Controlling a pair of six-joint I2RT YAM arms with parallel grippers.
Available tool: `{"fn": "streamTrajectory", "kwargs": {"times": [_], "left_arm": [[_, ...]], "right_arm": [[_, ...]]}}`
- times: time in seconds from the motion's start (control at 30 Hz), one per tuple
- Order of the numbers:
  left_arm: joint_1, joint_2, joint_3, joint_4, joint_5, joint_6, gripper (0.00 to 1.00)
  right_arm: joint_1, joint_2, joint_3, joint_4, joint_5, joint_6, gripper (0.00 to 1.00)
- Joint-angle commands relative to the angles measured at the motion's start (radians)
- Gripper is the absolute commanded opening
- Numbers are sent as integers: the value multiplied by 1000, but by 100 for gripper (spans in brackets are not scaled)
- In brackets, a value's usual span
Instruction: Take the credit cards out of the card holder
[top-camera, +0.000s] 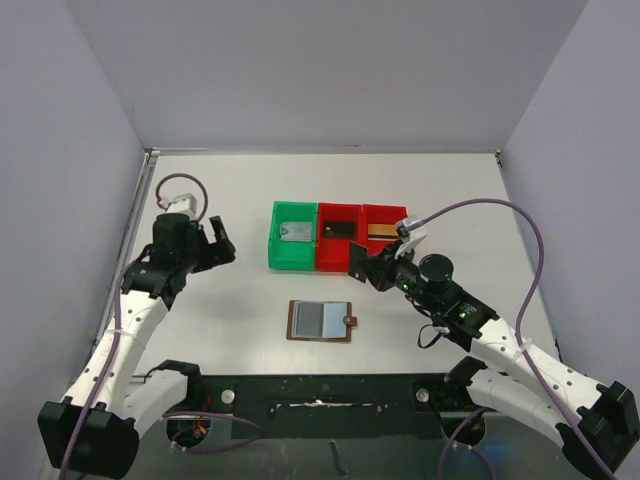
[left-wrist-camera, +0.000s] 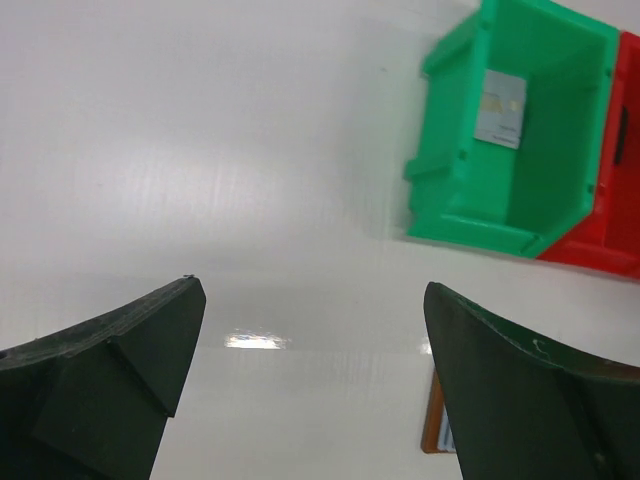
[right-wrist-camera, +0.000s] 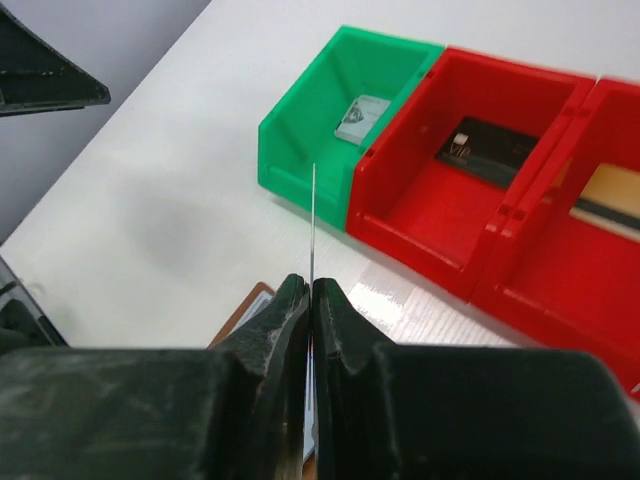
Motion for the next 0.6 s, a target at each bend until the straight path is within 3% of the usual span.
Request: {"fn": "streamTrajectory", "kwargs": {"times": [0.0,0.27,0.33,0.43,0.57], "left_arm": [[212,8,30,36,191,79,92],[216,-56,-58,90,103,47,90],[216,-75,-78,114,72,39,91],[219,-80,-104,164,73,32,91],[218,-60,-106,178,95,28,90]], "right_arm": [[6,4,107,-5,22,-277,0],[8,91,232,-146,16,-505,0],[11,125,239,-162,3,-572,9],[35,222,309,-239,19,-685,0],[64,329,391,-237,96,-733,0]]}}
